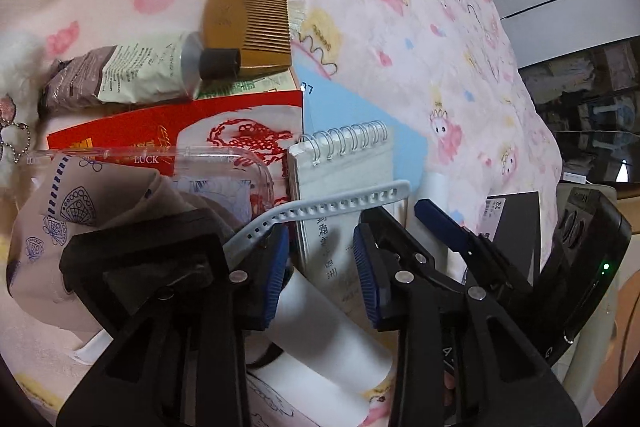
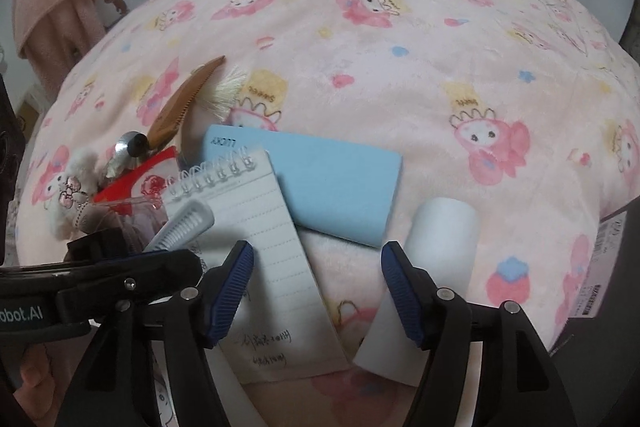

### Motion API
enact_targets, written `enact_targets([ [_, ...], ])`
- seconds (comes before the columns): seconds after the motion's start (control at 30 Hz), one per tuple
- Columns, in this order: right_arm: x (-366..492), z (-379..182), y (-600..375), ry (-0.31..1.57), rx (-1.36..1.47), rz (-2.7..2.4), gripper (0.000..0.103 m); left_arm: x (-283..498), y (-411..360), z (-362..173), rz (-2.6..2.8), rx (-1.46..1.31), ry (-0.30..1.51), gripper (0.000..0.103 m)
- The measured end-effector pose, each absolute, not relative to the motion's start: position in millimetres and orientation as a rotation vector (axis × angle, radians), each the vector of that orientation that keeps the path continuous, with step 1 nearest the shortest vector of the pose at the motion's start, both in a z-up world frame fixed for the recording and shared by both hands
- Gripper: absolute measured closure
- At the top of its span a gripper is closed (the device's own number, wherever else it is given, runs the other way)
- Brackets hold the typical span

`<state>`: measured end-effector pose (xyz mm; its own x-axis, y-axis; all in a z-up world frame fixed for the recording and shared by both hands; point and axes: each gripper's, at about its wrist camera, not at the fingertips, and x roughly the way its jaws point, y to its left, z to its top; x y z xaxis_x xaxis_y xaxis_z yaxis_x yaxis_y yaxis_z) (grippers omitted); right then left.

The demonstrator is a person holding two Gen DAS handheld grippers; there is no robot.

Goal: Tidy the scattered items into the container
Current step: 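Grasp the white spiral notepad with the left gripper, then lift the notepad and carry it toward the open black box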

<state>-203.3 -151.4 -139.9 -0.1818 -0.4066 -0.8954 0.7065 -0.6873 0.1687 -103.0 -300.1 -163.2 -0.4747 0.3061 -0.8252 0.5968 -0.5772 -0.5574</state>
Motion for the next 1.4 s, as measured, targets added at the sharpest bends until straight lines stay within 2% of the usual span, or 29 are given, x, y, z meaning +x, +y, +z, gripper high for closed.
enact_targets([
  [0.03,-203.8,-141.9,-151.1,0.333,1.361,-1.894,0.046,-102.7,-301.8,-165.0,-2.164,1.486,1.356,0.069],
  [0.07,-203.6,-145.1,-151.0,0.279,1.397,-1.82,0.061,-102.9,-303.2,-166.2,-2.163,1.487,1.373,0.069],
  [0.1,-200.8,-147.0,-151.3,0.257,1.416,-1.784,0.064,-103.3,-303.9,-167.0,-2.163,1.488,1.387,0.069],
  [0.2,-179.6,-141.8,-152.2,0.374,1.339,-1.84,0.068,-105.1,-302.6,-166.7,-2.163,1.489,1.391,0.069],
  [0.37,-174.4,-140.6,-153.7,0.413,1.341,-1.866,0.068,-110.3,-296.1,-163.2,-2.16,1.515,1.314,0.068],
  [0.4,-177.9,-142.0,-154.6,0.401,1.348,-1.869,0.06,-111.2,-295.8,-162.8,-2.157,1.519,1.293,0.068],
  [0.47,-186.5,-147.4,-156.2,0.381,1.348,-1.88,0.051,-113.6,-296.6,-162.3,-2.147,1.513,1.258,0.068],
  [0.53,-192.6,-152.5,-154.8,0.321,1.359,-1.836,0.051,-117.9,-297.8,-165.5,-2.142,1.515,1.279,0.065],
  [0.6,-189.2,-154.6,-154.3,0.279,1.379,-1.798,0.058,-122.8,-295.9,-166.8,-2.139,1.519,1.263,0.061],
  [0.67,-179.7,-150.5,-153.8,0.326,1.342,-1.838,0.063,-127.4,-288.9,-163.4,-2.178,1.519,1.207,0.05],
  [0.8,-177.1,-138.9,-141.7,0.257,1.346,-1.904,0.074,-130.0,-278.0,-152.1,-2.318,1.481,1.119,0.051],
  [0.93,-174.8,-125.1,-122.1,0.174,1.347,-1.976,0.077,-131.1,-281.9,-153.1,-2.388,1.471,1.242,0.052],
  [1.1,-173.4,-122.7,-112.1,0.137,1.357,-2.019,0.081,-131.9,-283.3,-151.7,-2.462,1.446,1.309,0.053],
  [1.27,-160.3,-80.8,-77.9,0.049,1.289,-2.091,0.082,-119.0,-267.7,-130.9,-2.625,1.443,1.429,0.056],
  [1.4,-139.6,-54.0,-45.2,0.02,1.253,-2.133,0.082,-107.6,-228.7,-103.1,-2.815,1.468,1.282,0.056],
])
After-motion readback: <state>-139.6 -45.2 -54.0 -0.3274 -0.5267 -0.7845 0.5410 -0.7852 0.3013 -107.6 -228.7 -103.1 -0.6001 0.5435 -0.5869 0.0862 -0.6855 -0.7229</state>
